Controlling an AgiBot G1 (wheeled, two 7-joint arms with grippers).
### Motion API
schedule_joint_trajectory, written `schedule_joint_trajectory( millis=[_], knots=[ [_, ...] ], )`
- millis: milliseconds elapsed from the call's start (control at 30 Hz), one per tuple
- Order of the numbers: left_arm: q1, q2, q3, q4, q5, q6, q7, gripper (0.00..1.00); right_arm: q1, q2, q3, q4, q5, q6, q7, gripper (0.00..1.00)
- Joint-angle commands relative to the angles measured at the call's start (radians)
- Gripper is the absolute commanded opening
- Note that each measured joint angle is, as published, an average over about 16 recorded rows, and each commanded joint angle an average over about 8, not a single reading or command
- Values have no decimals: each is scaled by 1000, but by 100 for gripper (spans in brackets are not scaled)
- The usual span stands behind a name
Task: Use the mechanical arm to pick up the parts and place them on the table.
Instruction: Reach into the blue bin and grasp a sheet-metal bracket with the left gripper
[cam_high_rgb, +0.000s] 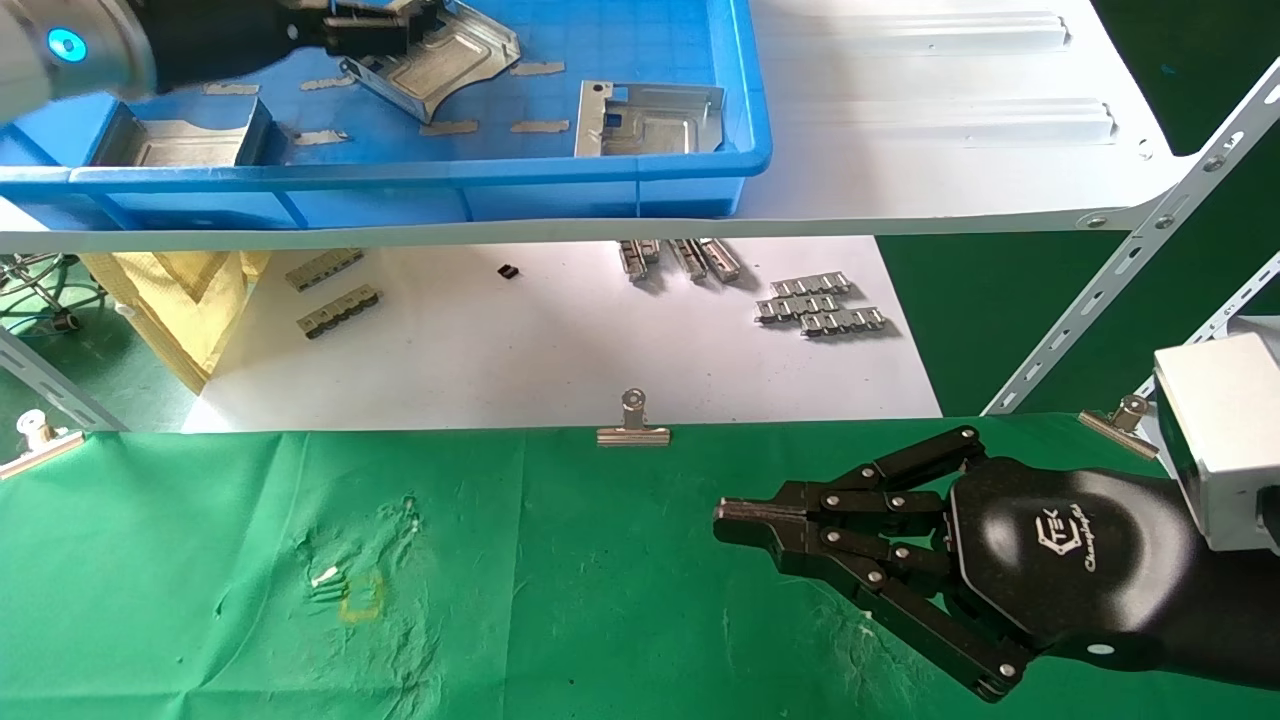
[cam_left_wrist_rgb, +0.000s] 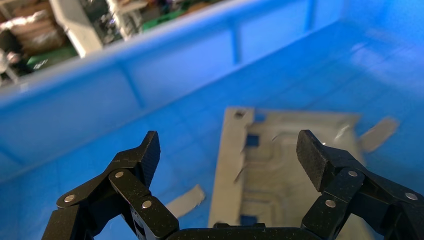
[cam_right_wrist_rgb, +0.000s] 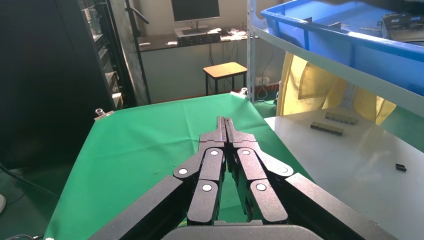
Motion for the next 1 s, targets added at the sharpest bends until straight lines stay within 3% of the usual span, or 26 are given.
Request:
schedule_joint_trajectory(
  millis=[33,67,1000],
  knots=[
    [-8,22,7,33,12,-41,4,2,0,0,0,0,0,0,0,95],
    [-11,27,8,41,14,-49,3,0,0,0,0,0,0,0,0,100],
    [-16,46,8,95,13,-115,-63,0,0,0,0,0,0,0,0,100]
  ],
)
